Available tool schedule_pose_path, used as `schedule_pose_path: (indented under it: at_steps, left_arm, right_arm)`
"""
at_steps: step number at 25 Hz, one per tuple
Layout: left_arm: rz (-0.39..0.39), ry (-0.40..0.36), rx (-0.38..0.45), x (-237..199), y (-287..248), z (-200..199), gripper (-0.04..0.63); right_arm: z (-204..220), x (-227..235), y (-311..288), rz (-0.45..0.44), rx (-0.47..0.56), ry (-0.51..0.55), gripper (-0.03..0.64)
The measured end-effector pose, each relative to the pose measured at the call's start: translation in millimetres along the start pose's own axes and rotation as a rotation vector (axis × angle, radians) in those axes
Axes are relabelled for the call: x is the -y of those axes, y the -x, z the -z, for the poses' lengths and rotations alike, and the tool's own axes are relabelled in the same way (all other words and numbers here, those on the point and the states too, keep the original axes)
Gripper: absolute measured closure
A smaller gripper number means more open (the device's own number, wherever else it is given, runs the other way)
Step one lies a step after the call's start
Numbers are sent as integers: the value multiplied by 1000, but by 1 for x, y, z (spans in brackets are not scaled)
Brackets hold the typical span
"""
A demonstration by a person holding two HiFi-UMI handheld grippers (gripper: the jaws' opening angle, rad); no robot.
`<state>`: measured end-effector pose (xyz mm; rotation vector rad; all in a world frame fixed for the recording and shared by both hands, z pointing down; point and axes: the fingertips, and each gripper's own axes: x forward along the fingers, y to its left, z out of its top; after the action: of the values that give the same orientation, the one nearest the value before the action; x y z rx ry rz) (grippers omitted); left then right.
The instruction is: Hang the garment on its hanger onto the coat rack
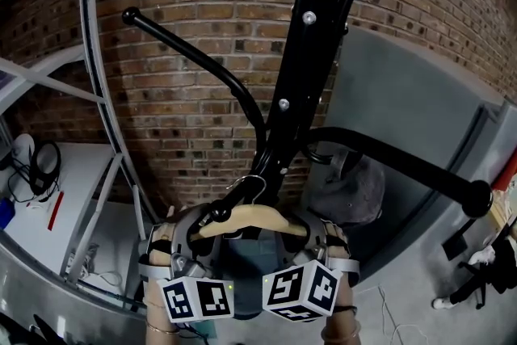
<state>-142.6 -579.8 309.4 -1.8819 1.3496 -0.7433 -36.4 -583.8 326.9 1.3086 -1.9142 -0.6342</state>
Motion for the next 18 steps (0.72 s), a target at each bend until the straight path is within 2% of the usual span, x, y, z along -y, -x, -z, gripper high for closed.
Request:
schedule_pose_path:
  at_steps: [5, 7, 13, 18]
  left_arm:
    - [43, -14, 77, 5, 11, -13, 485]
    - [40, -25, 73, 4, 15, -13, 477]
    - [-8, -54, 33, 2, 30, -14, 463]
    - [-89, -73, 11, -2, 45, -13, 456]
  right_arm:
    - [-7, -2, 7, -13, 49, -26, 518]
    - [-8, -2, 11, -13, 61, -29, 501]
    - [-12, -5, 31, -5, 86, -11, 486]
    - [-15, -10, 54, -8, 115, -9, 476]
